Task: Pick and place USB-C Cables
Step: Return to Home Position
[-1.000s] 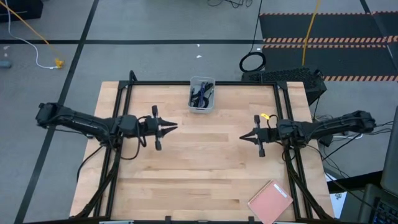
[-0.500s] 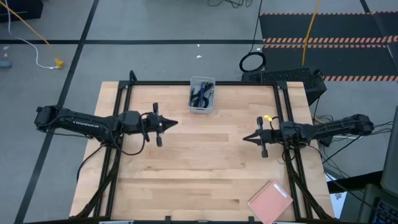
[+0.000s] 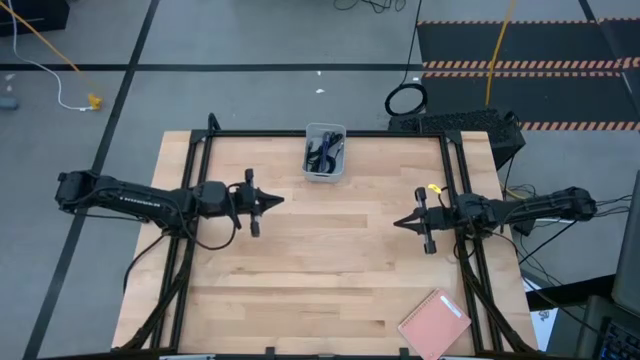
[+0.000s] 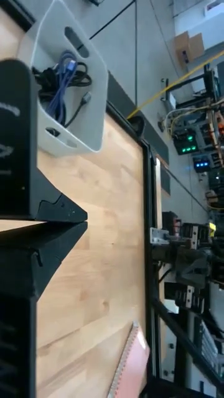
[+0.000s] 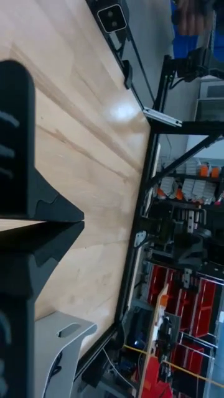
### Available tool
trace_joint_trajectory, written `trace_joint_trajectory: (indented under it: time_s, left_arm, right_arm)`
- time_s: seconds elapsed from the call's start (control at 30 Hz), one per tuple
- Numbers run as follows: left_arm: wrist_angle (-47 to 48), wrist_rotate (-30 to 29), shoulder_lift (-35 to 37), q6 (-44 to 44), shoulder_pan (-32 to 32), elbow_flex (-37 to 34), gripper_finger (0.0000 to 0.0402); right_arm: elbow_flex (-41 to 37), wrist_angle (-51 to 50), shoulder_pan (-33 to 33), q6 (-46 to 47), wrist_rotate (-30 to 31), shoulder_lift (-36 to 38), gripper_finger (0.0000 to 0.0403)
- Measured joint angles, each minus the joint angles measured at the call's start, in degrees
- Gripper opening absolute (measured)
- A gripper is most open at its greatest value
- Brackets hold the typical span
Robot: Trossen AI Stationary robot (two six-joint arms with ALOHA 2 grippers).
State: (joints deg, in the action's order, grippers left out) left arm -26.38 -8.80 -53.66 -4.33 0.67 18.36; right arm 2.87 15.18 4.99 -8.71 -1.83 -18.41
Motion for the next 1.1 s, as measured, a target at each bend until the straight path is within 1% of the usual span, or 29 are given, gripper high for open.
trace_joint_trajectory:
  time_s: [0.13, 0.3, 0.43, 0.53, 0.63, 0.87, 1.0, 1.1]
  left_arm:
    - [-2.46, 0.00, 0.71, 1.41, 0.00, -3.55, 0.0010]
    - [-5.39, -0.03, 3.47, 2.81, 0.00, -7.95, 0.0004]
    - [-8.07, -0.04, 6.70, 2.78, 0.00, -11.39, 0.0007]
    - [-8.15, -0.01, 9.62, 3.11, 0.00, -13.48, 0.0003]
    - [-8.21, 0.20, 12.40, 3.39, -0.04, -15.14, 0.0007]
    - [-8.23, 0.24, 17.74, 3.14, -0.04, -17.41, 0.0006]
    - [-7.64, 0.26, 19.11, 3.11, -0.04, -17.80, 0.0012]
    - [-7.63, 0.28, 19.24, 3.09, -0.04, -17.80, 0.0005]
  right_arm:
    - [-0.03, -0.08, 0.00, -0.01, -0.59, 0.42, 0.0000]
    - [-0.06, -0.20, -0.02, -1.21, -1.49, 1.06, 0.0000]
    - [-0.09, -0.32, -0.04, -2.51, -1.38, 2.08, 0.0000]
    - [-0.11, -0.46, -0.04, -2.51, -1.36, 3.09, 0.0000]
    - [-0.13, -0.77, -0.04, -2.73, -1.30, 4.05, 0.0000]
    - [-0.15, -3.46, -0.89, -3.14, -1.14, 7.45, 0.0000]
    - [-0.15, -6.08, -2.05, -3.05, -1.17, 10.85, 0.0000]
    - [-0.15, -8.01, -2.51, -2.86, -1.18, 13.84, 0.0000]
